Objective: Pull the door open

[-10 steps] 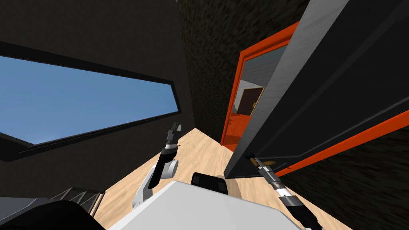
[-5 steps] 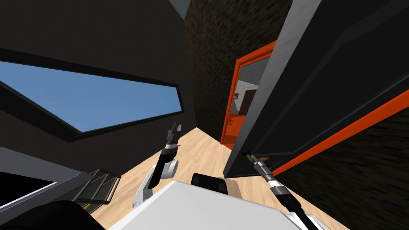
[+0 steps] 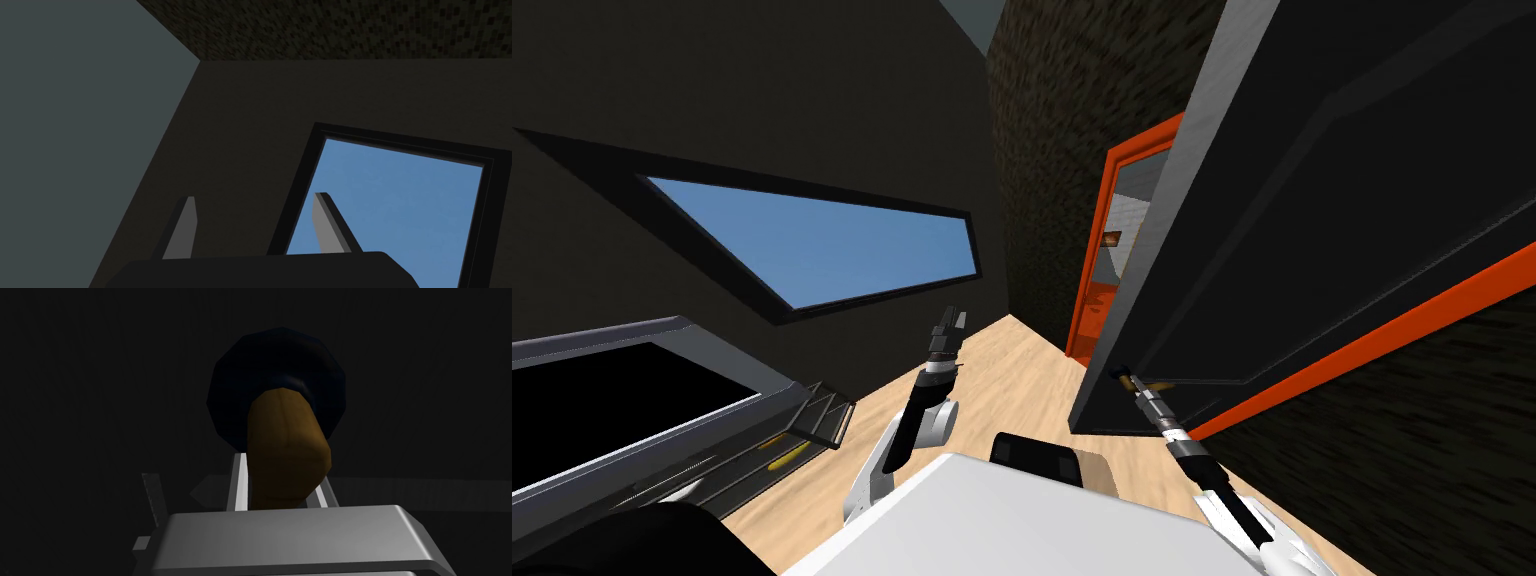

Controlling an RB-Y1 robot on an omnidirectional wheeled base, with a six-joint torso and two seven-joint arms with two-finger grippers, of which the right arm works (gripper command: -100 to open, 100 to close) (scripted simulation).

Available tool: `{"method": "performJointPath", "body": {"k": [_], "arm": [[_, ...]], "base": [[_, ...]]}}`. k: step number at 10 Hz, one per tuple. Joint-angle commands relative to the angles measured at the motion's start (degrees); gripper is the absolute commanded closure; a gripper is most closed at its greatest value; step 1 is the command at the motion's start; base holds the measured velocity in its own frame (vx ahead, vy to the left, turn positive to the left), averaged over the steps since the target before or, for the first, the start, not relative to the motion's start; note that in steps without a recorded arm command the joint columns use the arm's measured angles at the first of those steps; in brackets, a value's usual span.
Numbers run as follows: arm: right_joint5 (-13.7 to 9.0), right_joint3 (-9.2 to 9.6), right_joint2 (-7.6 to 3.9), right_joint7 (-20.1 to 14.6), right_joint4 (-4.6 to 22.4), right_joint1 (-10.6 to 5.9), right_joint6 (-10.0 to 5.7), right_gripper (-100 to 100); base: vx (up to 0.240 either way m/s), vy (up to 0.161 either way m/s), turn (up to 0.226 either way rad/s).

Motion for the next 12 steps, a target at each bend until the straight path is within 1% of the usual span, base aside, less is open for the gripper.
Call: {"method": "performJointPath", "body": {"k": [1,2,4,6,7,8,9,12], "arm": [[-0.58,0.84,1.04,1.07,0.34,-1.30,1.51,100],[-1.14,1.20,1.53,1.74,0.27,-2.29,2.74,100],[-1.68,1.57,2.02,2.39,0.20,-3.25,3.96,100],[-2.71,2.26,2.94,3.64,0.06,-5.09,6.27,100],[-2.71,2.26,2.94,3.64,0.06,-5.09,6.27,100],[-3.41,2.72,3.57,4.49,-0.03,-6.34,7.84,100],[-3.64,2.87,3.77,4.77,-0.06,-6.74,8.35,100],[-4.72,3.60,4.74,6.08,-0.20,-8.67,10.78,100]], "base": [[-0.167,-0.072,0.137],[-0.186,-0.119,0.156],[-0.170,-0.091,0.097],[-0.169,-0.106,0.127],[-0.135,-0.070,0.072],[-0.158,-0.094,0.103],[-0.170,-0.099,0.117],[-0.180,-0.103,0.102]]}}
